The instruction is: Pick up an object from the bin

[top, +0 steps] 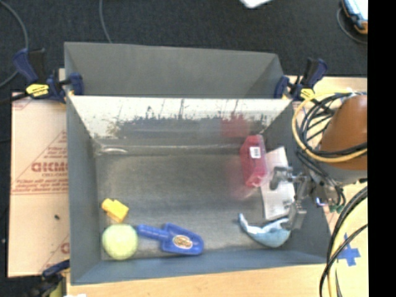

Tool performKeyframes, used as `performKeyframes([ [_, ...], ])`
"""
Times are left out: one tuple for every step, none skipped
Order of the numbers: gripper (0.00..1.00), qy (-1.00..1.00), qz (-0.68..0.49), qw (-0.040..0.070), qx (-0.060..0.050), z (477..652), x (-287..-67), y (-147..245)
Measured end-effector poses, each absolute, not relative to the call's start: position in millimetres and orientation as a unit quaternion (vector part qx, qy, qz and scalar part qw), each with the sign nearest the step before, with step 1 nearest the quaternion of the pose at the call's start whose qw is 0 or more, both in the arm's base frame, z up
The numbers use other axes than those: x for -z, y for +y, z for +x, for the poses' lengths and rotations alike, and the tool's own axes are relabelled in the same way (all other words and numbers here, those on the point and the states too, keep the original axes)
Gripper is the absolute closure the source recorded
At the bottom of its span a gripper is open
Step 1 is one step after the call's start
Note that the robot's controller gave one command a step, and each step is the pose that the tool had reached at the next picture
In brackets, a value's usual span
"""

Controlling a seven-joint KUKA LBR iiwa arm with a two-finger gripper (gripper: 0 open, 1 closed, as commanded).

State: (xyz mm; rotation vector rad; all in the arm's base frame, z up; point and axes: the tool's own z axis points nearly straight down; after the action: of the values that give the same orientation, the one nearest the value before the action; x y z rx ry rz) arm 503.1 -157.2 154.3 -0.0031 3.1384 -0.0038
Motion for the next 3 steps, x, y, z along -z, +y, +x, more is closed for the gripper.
performKeyframes([
  [0.00, 0.999, -0.045, 0.007, 0.002, 477.0, -73.4, -164.2],
  [0.00, 0.994, -0.110, 0.004, 0.002, 472.5, -136.4, -160.7],
  [0.00, 1.000, -0.022, 0.007, 0.001, 472.5, -99.8, -127.1],
])
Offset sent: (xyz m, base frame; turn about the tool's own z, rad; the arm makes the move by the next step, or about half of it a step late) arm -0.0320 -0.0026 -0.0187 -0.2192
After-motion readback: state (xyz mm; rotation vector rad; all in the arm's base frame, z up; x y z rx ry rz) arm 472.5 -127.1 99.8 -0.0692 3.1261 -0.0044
